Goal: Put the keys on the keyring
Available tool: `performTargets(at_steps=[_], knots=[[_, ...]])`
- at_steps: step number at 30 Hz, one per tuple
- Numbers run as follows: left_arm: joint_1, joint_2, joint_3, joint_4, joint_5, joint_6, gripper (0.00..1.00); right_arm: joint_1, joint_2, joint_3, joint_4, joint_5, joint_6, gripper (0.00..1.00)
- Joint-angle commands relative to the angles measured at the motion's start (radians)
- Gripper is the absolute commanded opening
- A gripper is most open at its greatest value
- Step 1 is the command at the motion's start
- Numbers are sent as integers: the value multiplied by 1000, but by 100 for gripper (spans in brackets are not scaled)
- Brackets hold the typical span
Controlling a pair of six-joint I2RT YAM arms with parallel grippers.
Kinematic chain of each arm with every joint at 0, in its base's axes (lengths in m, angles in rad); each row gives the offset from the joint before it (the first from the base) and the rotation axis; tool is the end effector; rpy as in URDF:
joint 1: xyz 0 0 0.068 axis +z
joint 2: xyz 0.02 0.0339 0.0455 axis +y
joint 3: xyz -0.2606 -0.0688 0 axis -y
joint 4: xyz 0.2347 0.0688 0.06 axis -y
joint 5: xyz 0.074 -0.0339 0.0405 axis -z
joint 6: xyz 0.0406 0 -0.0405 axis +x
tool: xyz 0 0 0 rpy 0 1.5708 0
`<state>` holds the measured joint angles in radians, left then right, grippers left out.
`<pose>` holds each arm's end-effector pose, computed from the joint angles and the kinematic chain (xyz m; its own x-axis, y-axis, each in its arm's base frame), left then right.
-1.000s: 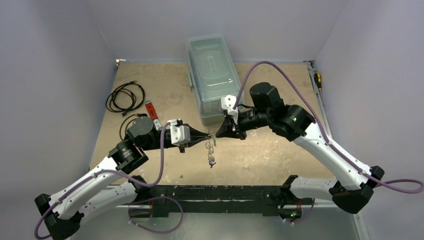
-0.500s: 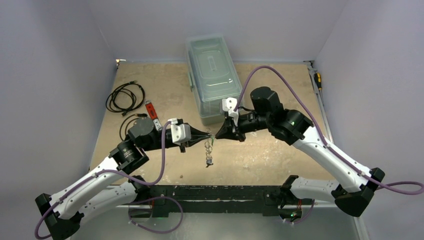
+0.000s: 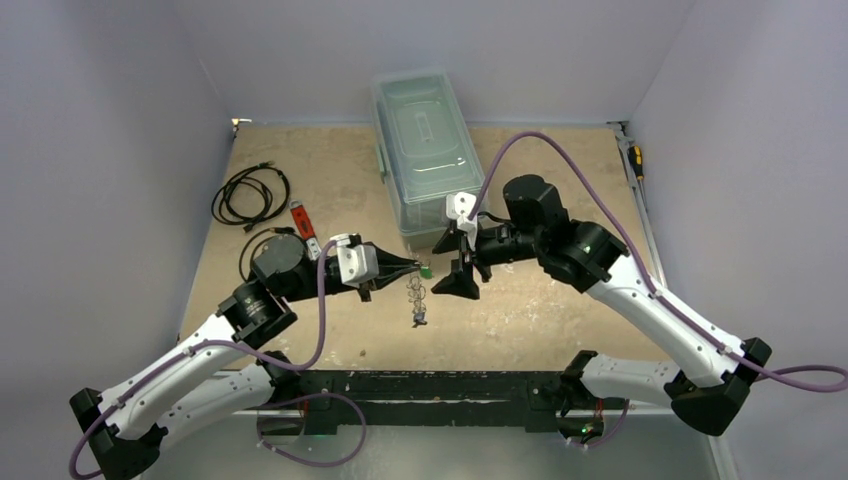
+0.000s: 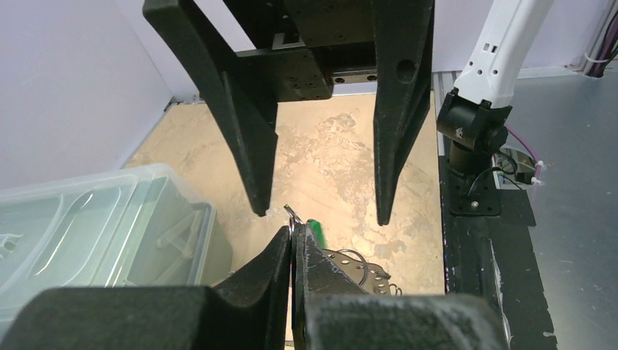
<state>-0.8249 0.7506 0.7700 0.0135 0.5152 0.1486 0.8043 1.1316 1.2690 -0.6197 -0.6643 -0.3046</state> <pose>0.1022 -0.1400 0.3594 0.1662 0.0100 -0.9860 0.9593 0.2299 0.1640 0.1397 0.1811 0.3918 -0.0232 -0.3645 -0.9309 -0.9989 0.0454 0.0071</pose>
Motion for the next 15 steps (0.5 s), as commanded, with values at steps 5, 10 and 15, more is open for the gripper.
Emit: performTargets(at_steps=[5,10,15], knots=[[7,-41,7,74,13,-1,0,-1,-89,6,119,64,15,77],[6,-43,15,69,53,2,0,0,-120,-21,220,-24,33,73],[7,-45,29,82,83,-5,0,0,-94,-21,233,-49,44,67]])
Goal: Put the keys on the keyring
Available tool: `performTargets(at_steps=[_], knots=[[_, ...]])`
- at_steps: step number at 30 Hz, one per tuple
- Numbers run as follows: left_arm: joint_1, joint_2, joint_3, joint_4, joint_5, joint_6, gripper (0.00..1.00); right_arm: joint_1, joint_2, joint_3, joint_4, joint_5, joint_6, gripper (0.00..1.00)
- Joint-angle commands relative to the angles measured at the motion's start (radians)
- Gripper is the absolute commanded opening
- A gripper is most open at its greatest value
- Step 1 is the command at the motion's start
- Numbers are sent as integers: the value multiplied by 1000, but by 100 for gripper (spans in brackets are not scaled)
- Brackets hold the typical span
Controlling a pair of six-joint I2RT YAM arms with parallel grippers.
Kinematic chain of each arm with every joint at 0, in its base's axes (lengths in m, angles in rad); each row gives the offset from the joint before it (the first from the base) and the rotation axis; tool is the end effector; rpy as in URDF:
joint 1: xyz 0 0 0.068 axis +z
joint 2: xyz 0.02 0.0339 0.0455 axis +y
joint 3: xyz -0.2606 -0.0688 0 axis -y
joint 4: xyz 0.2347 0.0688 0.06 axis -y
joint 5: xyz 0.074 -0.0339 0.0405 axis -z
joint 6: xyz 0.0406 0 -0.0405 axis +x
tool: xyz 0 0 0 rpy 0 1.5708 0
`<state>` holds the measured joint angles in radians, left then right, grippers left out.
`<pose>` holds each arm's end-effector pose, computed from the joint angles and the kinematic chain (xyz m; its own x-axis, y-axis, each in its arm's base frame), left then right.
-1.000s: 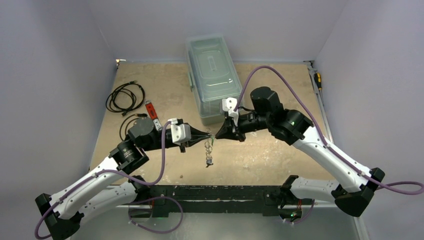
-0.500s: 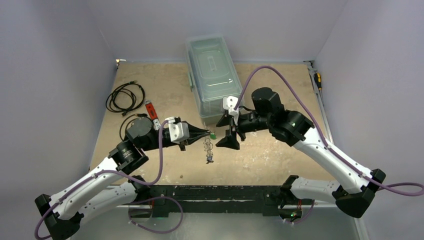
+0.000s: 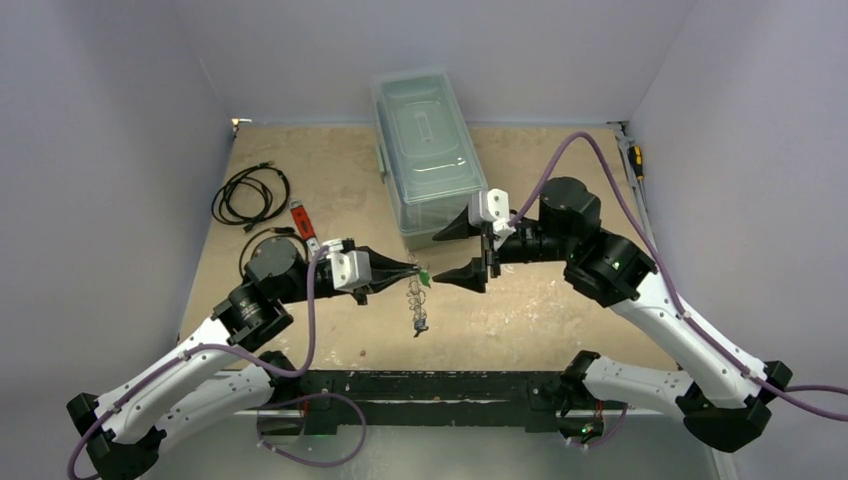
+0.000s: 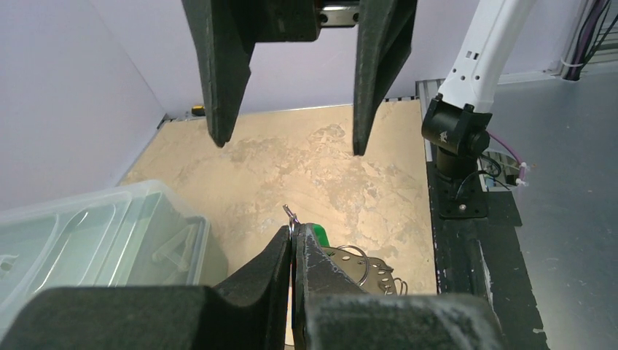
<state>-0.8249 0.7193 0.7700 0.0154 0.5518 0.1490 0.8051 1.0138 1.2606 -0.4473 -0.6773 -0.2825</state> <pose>0.0954 -0.1346 0.3642 0.1899 -0.0192 -0.9816 0.9629 0.1988 0.1824 0.1194 0.1609 0.4292 0.1427 -0.1650 -0.9759 -0.9867 0.0535 -0.1533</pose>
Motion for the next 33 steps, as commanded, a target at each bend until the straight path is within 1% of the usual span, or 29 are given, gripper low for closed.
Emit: performTargets(at_steps=[1,2,7,9,22,28,33], knots=[[7,-15,29,85,53,-8,0,0,30,-15,64,-35,26,66],[6,-17,28,93,60,-14,0,0,38,-15,70,-39,27,65],[6,-22,25,132,80,-36,0,0,61,-25,92,-74,34,52],[6,-24,23,141,74,-41,0,0,59,-33,102,-77,37,48],[7,-24,4,175,66,-61,0,0,52,-60,154,-119,61,46],[8,-21,0,178,60,-64,0,0,59,-58,173,-133,70,39],[12,-21,-3,186,57,-70,0,0,65,-63,186,-144,74,29]])
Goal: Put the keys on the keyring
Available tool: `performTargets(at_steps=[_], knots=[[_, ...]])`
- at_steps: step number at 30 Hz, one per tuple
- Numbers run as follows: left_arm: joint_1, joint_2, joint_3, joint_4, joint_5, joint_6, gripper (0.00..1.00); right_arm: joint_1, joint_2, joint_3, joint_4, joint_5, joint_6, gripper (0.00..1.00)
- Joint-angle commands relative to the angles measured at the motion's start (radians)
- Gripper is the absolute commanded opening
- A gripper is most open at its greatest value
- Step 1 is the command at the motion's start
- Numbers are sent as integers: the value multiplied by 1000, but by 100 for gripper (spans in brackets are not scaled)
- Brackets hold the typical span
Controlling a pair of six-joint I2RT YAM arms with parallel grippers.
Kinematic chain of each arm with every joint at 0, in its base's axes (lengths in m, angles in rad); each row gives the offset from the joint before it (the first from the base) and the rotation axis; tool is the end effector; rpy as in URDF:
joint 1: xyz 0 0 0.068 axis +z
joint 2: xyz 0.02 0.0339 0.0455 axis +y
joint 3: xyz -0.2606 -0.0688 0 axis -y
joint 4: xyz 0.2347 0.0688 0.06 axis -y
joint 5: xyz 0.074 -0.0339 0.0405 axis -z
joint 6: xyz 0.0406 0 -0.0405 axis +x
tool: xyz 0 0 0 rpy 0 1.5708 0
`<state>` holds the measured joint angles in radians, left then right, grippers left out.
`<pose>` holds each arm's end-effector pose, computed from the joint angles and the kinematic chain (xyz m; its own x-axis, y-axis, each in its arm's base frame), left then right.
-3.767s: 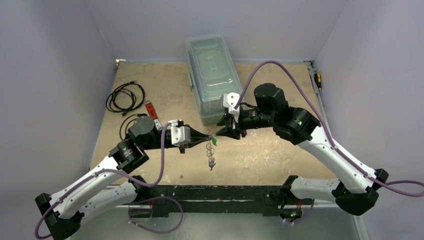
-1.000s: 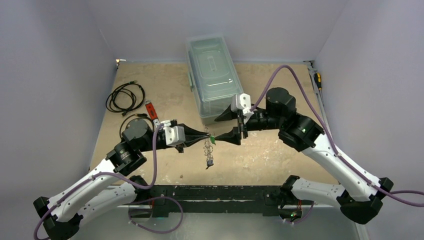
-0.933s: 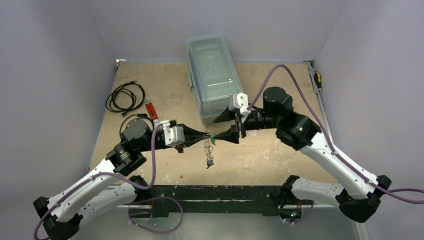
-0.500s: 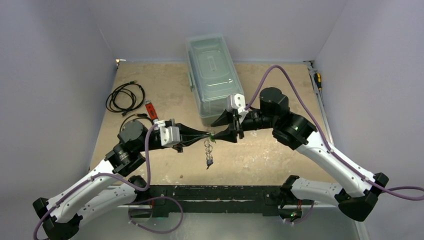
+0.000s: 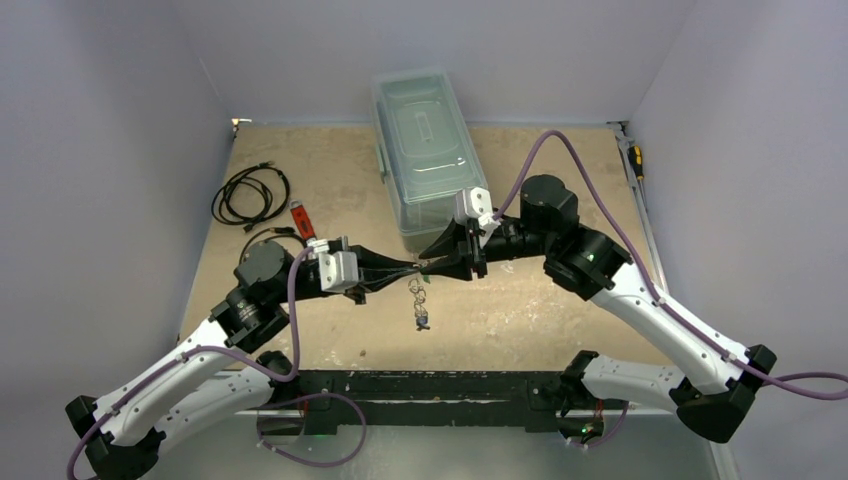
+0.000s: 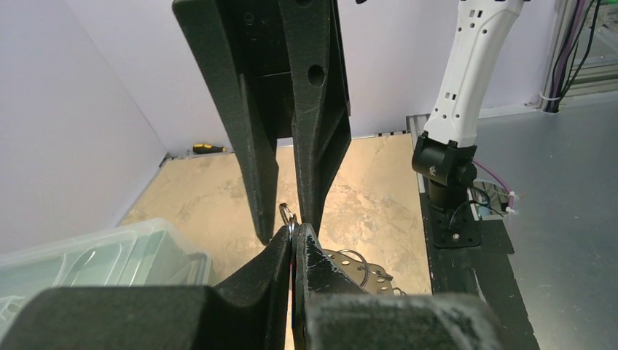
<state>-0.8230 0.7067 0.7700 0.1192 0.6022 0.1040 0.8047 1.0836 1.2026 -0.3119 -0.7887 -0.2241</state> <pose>0.0905 -0.1314 0.3769 0.2248 -0.1166 -0.9674 0.9649 0.1650 0.2043 0.1350 0.1818 0.4115 0.0906 -0.1318 -0.9871 -0.9954 -0.0435 -0.0855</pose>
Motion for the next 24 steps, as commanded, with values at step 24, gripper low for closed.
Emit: performTargets(at_steps=[24], knots=[[19,-10,-10,77,-11,-19,24,1,-27,-70,209,-118,95,0]])
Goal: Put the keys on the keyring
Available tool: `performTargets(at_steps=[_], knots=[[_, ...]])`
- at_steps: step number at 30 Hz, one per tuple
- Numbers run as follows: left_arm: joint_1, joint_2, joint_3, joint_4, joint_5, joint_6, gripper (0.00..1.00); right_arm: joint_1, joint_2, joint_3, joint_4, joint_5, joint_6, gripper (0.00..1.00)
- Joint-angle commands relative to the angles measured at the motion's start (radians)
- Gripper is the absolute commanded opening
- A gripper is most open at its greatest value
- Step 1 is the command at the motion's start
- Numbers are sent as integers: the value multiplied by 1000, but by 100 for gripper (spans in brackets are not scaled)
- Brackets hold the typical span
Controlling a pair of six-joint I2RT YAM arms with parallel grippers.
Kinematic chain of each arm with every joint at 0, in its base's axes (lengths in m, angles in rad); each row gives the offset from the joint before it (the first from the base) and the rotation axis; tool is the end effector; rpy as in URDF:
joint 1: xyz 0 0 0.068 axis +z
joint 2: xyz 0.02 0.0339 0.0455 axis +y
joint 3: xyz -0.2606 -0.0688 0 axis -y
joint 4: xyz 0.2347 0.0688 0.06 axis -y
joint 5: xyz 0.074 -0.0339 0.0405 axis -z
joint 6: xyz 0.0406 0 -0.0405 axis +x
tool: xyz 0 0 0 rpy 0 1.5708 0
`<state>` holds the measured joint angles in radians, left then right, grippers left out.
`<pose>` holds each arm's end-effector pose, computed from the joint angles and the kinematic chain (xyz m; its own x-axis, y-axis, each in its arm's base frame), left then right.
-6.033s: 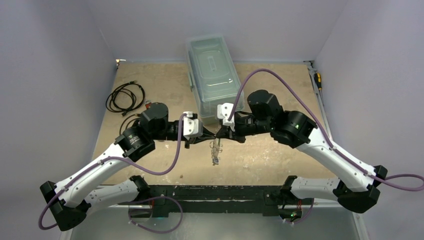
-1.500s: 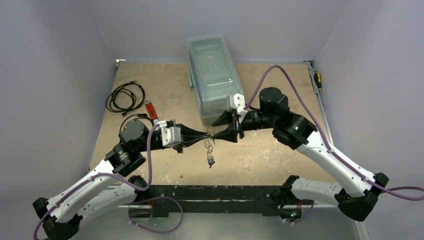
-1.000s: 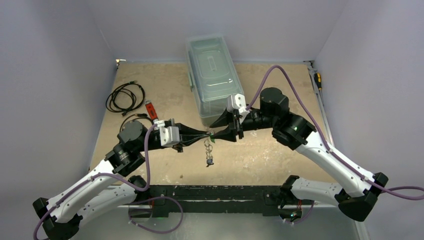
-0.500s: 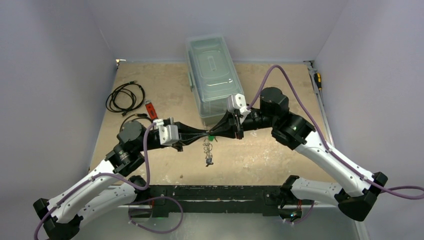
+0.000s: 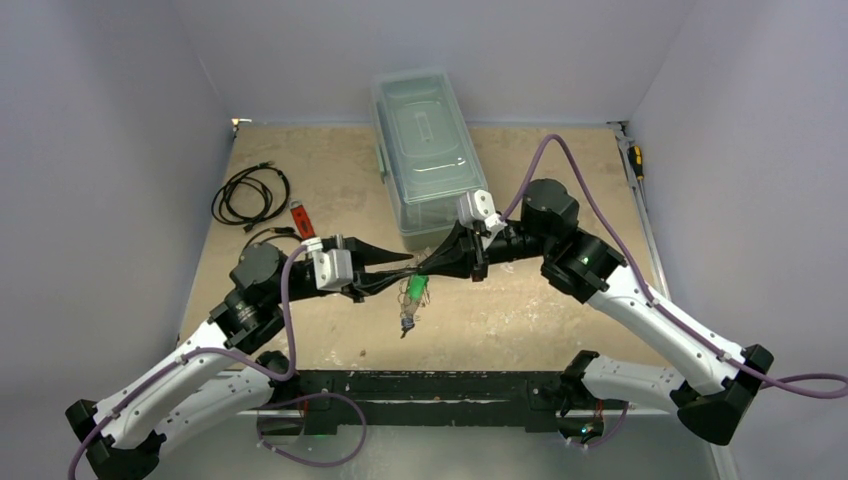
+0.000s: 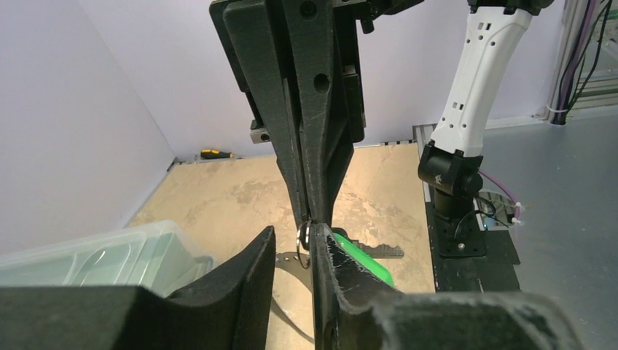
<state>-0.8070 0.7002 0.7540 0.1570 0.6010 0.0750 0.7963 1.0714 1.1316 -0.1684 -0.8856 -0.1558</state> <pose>0.0920 -0.1292 0.3764 0.2176 -0.1379 -0.9662 0.9645 0.1820 0.1913 0.1349 0.1828 0.4055 0.0791 -0.0596 -0.9951 -0.9904 -0.1183 -0.0717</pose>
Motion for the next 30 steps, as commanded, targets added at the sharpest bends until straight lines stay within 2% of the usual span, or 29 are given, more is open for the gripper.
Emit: performTargets(at_steps=[1,6,9,15,20,24,30], knots=[[4,-6,10,29,-14,20,29,9,-16,6,50,-11,17,0],[4,-21,21,-2,-33,31,45,9,-24,30,-13,34,1,0],[3,-23,46,-37,-59,28,49,9,-26,41,-72,92,-30,0],[3,20,157,-238,-70,81,50,9,2,97,-276,311,-97,0],[-3,67,188,-297,-85,146,46,9,18,152,-406,424,-127,0],[-11,143,231,-342,-76,175,42,9,20,186,-494,445,-132,0],[-18,252,273,-335,35,174,42,14,15,208,-560,432,-145,0]])
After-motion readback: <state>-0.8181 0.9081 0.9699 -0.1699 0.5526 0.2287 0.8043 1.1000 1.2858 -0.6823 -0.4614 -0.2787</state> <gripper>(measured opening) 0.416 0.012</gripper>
